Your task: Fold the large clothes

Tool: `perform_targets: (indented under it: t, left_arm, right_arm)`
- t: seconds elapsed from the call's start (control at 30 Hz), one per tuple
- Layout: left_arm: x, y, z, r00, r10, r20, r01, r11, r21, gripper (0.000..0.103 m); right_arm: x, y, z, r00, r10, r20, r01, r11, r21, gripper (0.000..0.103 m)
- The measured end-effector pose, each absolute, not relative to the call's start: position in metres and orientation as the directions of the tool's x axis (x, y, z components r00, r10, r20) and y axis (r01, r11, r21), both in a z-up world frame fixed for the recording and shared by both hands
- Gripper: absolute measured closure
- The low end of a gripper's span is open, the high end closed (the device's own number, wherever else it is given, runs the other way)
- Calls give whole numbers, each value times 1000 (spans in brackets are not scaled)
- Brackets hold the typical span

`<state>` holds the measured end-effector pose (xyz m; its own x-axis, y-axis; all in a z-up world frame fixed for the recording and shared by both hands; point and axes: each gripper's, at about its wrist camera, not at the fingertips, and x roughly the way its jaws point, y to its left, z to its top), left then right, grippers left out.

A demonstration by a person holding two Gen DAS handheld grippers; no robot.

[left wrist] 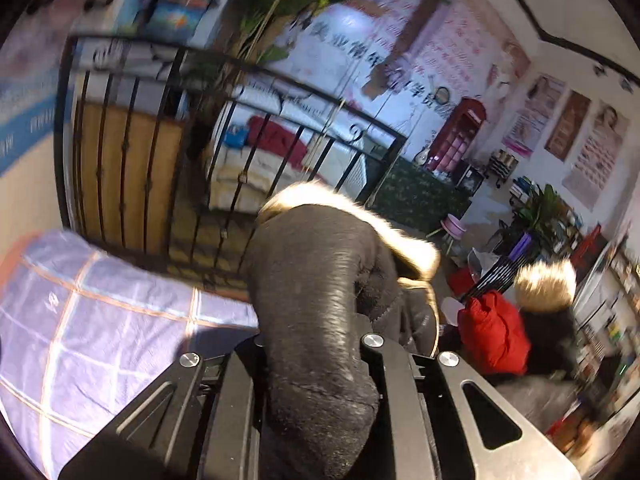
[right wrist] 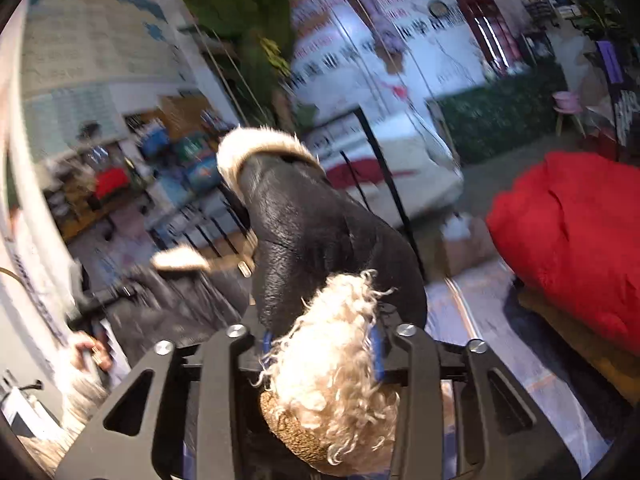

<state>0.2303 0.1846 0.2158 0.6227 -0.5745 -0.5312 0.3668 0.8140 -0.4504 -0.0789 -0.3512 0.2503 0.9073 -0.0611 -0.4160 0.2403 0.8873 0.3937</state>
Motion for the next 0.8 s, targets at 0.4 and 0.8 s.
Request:
perform_targets:
  t: [0.4, 0.8]
  left_arm:
    - [218, 252, 4, 511, -170, -843, -29, 976, -215, 8]
    - [36, 233, -80, 511, -107, -853, 68, 994, -83, 7]
  right_arm:
    - [-51, -339, 13, 680, -8, -734, 492, 746, 448, 8]
    - [-61, -320, -66, 585, 80, -807, 566, 672, 477, 47]
